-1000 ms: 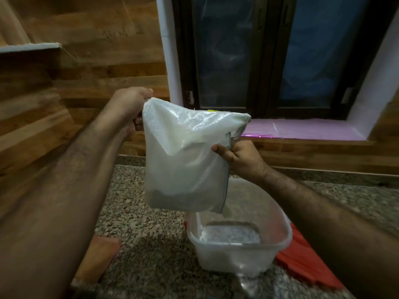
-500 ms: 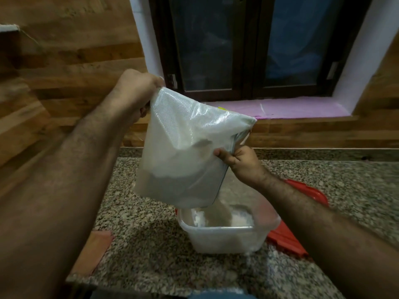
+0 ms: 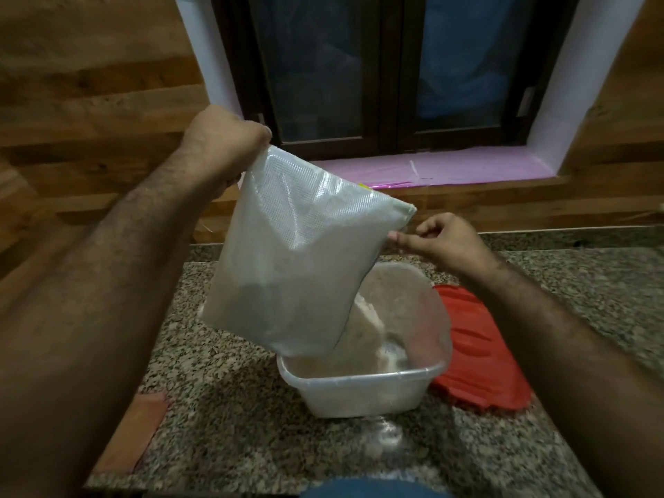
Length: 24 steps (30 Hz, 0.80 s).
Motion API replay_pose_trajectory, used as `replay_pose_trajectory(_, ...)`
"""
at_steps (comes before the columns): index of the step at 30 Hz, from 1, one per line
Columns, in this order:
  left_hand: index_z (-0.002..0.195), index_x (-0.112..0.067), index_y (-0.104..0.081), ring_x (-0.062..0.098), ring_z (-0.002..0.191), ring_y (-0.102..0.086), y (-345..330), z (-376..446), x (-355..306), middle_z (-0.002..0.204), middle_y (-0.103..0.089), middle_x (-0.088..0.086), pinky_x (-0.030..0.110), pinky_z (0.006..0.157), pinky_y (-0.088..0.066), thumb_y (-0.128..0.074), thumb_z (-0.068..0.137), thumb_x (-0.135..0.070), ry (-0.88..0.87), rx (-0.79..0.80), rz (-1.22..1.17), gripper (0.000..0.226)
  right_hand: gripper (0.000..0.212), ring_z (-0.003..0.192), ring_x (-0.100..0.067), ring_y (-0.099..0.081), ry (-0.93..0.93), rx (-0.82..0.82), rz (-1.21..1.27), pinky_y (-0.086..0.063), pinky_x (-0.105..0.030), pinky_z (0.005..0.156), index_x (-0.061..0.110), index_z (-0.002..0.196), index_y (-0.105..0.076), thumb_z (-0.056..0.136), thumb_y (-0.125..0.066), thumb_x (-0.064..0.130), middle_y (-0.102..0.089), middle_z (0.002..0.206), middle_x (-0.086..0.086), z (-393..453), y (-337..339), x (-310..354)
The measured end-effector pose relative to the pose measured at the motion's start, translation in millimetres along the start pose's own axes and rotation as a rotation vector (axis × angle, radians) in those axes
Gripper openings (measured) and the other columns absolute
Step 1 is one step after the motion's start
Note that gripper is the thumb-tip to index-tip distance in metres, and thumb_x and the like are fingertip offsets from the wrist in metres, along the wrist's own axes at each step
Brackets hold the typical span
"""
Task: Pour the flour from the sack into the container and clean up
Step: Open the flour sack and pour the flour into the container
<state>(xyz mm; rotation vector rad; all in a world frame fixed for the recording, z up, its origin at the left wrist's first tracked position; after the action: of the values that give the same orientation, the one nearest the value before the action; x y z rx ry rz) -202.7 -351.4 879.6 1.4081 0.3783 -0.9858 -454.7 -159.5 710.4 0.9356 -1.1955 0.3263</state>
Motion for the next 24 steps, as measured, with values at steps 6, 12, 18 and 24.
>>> replay_pose_trajectory(6, 0.109, -0.012, -0.068, 0.027, 0.095, -0.070, -9, 1, -14, 0.109, -0.068, 0.013, 0.032, 0.071, -0.057, -0.070, 0.099, -0.029, -0.079, 0.023, 0.119, 0.019, 0.071, 0.104, -0.007, -0.068, 0.276, -0.017, -0.113, -0.058, -0.028, 0.083, 0.023, 0.119, -0.072, 0.069, -0.085, 0.073, -0.070, 0.109, 0.013, -10, -1, 64)
replay_pose_trajectory(12, 0.105, -0.014, -0.073, 0.021, 0.086, -0.069, -28, -1, -30, 0.101, -0.070, 0.009, 0.030, 0.069, -0.059, -0.067, 0.101, -0.033, -0.159, 0.021, 0.304, 0.020, 0.046, 0.094, -0.005, -0.067, 0.435, 0.124, -0.199, -0.056, -0.028, 0.075, 0.026, 0.116, -0.075, 0.086, -0.079, 0.061, -0.073, 0.104, 0.011, -13, -32, 118)
replay_pose_trajectory(18, 0.096, -0.016, -0.076, 0.019, 0.081, -0.069, -35, -5, -33, 0.091, -0.071, 0.006, 0.031, 0.068, -0.059, -0.065, 0.099, -0.037, -0.174, -0.003, 0.342, 0.023, 0.040, 0.090, -0.011, -0.074, 0.377, 0.060, -0.142, -0.067, -0.040, 0.080, 0.021, 0.111, -0.077, 0.087, -0.082, 0.053, -0.078, 0.100, 0.005, -2, -53, 129)
replay_pose_trajectory(24, 0.083, -0.015, -0.076, 0.018, 0.075, -0.070, -34, -13, -17, 0.081, -0.071, 0.005, 0.030, 0.065, -0.055, -0.056, 0.104, -0.059, -0.205, 0.042, 0.227, 0.053, 0.018, 0.079, -0.005, -0.068, 0.422, -0.014, -0.119, -0.053, -0.026, 0.066, 0.025, 0.096, -0.074, 0.102, -0.069, 0.041, -0.071, 0.085, 0.011, -5, -62, 127)
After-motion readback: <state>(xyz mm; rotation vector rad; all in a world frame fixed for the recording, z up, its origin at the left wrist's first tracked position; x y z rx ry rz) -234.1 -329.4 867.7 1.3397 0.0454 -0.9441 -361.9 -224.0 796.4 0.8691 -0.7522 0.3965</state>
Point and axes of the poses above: each hand's wrist, its own z-axis towards the middle knuckle, its own y-axis out of the back of the hand, x = y × z, the point moved 3 cm from there along z, towards the middle knuckle
